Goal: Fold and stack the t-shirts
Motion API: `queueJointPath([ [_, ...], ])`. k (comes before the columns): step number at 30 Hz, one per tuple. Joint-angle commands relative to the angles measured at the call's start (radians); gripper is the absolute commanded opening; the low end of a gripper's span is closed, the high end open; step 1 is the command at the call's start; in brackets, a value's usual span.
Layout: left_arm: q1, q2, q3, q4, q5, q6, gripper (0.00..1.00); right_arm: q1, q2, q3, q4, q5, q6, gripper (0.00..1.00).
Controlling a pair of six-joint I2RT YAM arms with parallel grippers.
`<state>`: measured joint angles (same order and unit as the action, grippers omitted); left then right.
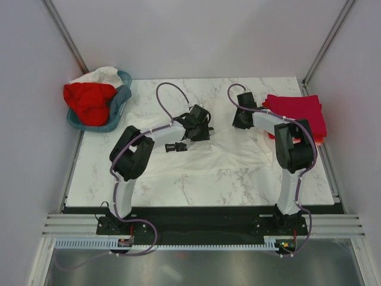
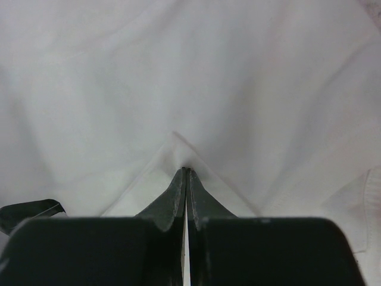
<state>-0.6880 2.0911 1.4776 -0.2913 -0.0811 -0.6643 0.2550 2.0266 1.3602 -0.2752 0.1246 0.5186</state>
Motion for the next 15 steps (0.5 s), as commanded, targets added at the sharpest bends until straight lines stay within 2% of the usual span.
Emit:
queueJointPath([
  [1,0.015,-0.141,-0.026,0.026,-0.052,0.02,0.5,-0.01,0.003,0.013,-0.024,0.009,-0.011,0.04],
  [5,0.076,-0.247,-0.089,0.026,-0.033,0.043,0.6,-0.008,-0.022,0.011,-0.024,0.021,-0.012,0.08],
  [7,0.136,-0.296,-0.12,0.027,-0.022,0.049,0.62,-0.01,-0.048,0.007,-0.022,0.035,-0.012,0.09],
  [9,0.204,-0.356,-0.161,0.032,-0.014,0.065,0.66,-0.008,-0.075,0.005,0.01,0.041,-0.015,0.16],
  [12,0.302,-0.387,-0.195,0.032,0.041,0.088,0.66,-0.014,-0.077,0.028,0.047,0.038,-0.022,0.28],
  [15,0.375,-0.388,-0.209,0.032,0.07,0.114,0.65,-0.029,-0.024,0.153,0.05,0.021,-0.031,0.39],
])
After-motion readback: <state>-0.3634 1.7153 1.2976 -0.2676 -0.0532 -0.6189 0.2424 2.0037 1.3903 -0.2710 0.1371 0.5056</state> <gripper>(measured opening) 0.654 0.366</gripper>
